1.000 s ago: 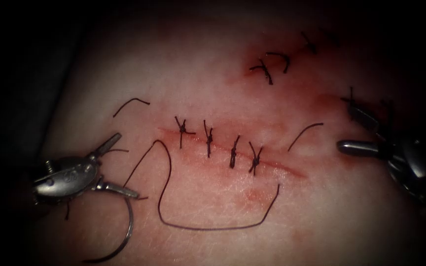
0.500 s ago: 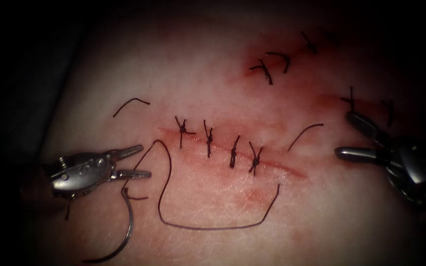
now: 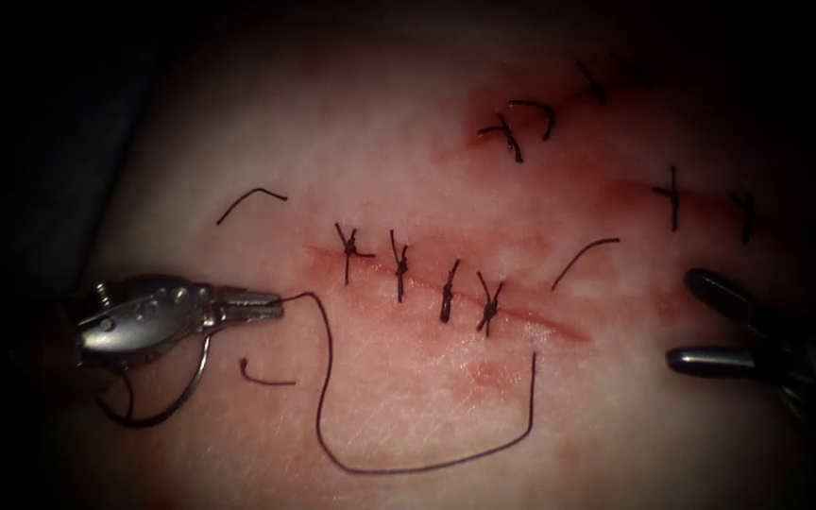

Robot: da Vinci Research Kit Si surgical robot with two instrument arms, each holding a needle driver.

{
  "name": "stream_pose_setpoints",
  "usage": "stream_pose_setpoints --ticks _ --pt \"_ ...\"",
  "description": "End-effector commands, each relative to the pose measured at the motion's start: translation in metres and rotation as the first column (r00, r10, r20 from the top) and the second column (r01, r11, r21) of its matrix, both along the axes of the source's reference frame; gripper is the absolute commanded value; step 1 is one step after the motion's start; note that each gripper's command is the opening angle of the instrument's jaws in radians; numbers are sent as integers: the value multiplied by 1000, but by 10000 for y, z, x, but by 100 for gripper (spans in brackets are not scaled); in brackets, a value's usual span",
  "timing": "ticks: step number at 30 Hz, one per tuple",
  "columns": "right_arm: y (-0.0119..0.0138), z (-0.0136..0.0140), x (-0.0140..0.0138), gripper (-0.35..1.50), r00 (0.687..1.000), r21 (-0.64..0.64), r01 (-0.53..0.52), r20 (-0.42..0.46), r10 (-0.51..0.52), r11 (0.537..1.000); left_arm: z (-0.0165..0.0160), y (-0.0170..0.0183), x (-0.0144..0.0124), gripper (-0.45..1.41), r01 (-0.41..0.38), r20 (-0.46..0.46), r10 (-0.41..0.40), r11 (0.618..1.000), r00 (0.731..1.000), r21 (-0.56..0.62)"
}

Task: Wound Closure
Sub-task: Grab a long length of suture with the left gripper, then wrap the suture two times counter-clockwise around the right gripper.

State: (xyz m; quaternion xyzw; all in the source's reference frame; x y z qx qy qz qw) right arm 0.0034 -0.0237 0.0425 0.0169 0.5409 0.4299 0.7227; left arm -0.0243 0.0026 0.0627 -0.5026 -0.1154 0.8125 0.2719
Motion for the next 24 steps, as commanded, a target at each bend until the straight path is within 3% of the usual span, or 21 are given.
stream_pose_setpoints --ticks 1,5,6,7,9,11,13,16,19,24 --pt "-10 -2 21 115 999 -9 38 13 -38 999 -7 0 -9 -45 -3 24 3 1000 1000 -24" --pt "-15 -10 60 73 991 -22 124 54 -122 992 -48 7 -22 -45 -16 123 24 998 992 -69" --pt "-13 -8 79 -11 984 -32 169 70 -166 985 -62 11 -29 -45 -22 170 36 996 985 -84" --pt "-12 -6 87 -35 980 -30 188 65 -185 982 -70 13 -34 -45 -26 186 45 995 982 -100" --pt "-1 6 110 -35 967 -76 241 100 -233 967 -80 18 -46 -45 -33 210 58 992 976 -121" --pt "2 11 116 -35 963 -97 256 113 -245 962 -82 19 -49 -45 -37 219 64 991 974 -127" --pt "13 38 143 -35 939 -116 329 148 -312 937 -81 25 -63 -45 -41 242 75 989 967 -144" --pt "15 57 160 -35 924 -150 371 155 -349 916 -78 32 -72 -45 -42 256 81 987 963 -154" --pt "17 77 176 -35 919 -185 393 104 -380 900 -74 42 -83 -45 -41 277 84 987 957 -157" --pt "20 82 187 -35 926 -259 368 16 -377 893 -61 55 -92 -45 -41 255 88 982 963 -183"
